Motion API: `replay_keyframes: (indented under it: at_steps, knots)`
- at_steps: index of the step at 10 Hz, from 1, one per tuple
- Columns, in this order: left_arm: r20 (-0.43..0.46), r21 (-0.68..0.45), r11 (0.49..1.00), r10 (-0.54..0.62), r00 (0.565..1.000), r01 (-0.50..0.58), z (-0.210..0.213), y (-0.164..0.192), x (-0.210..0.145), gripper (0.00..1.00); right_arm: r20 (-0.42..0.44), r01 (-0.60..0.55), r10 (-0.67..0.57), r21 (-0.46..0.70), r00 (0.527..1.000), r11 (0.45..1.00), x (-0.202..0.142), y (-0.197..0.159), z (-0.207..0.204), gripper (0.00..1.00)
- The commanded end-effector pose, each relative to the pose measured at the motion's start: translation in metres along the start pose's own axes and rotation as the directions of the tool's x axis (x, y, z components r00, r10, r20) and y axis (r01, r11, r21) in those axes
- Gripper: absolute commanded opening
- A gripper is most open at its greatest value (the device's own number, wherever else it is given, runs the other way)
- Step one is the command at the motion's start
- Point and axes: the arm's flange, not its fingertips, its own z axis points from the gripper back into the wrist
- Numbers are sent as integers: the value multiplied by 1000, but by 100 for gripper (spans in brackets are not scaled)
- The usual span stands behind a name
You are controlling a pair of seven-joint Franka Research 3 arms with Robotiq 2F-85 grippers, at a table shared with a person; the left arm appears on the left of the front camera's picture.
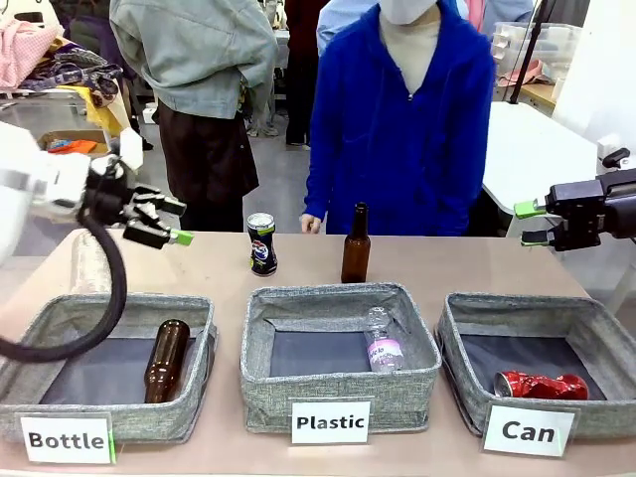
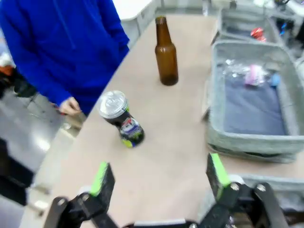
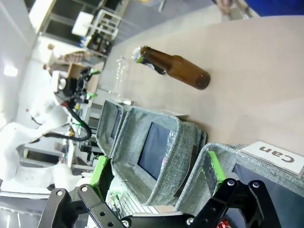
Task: Sort the can waste into the basket.
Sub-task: Pick up the can waste from the table and place it in the right Fabric basket.
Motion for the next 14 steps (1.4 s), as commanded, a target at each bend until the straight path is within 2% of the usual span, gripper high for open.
replay_keyframes:
  at_steps: [1,2,3,5,6,7,9,10,11,12,13,14]
  knots:
    - [12,-21,1000,-22,1000,23,-22,42,2,100,3,-22,22,8,1000,1000,0,1,2,100]
    - [33,-28,999,-34,999,35,-37,55,-4,100,3,-22,22,8,1000,1000,0,1,2,100]
    - [41,12,998,-61,997,61,-50,61,-10,100,3,-22,22,8,1000,1000,0,1,2,100]
    - [49,-5,994,-109,993,110,-75,69,-25,100,3,-22,22,8,1000,1000,0,1,2,100]
    - [45,-29,996,-85,995,86,-87,74,-34,100,3,-22,22,8,1000,1000,0,1,2,100]
    - [51,-88,996,-26,998,30,-73,73,-35,100,3,-22,22,8,1000,1000,0,1,2,100]
    - [214,-152,987,-24,977,58,43,33,-16,100,3,-22,22,8,1000,1000,0,1,2,100]
    - [290,-193,974,-62,955,122,116,-9,-17,100,3,-22,22,8,1000,1000,0,1,2,100]
    - [317,-203,967,-84,945,154,164,-40,-28,100,3,-22,22,8,1000,1000,0,1,2,100]
    - [328,-216,968,-54,943,130,202,-59,-43,100,3,-22,22,8,1000,1000,0,1,2,100]
    - [368,-156,986,0,930,62,236,-69,-59,100,3,-22,22,8,1000,1000,0,1,2,100]
    - [407,-155,987,32,913,34,266,-76,-76,100,3,-22,22,8,1000,1000,0,1,2,100]
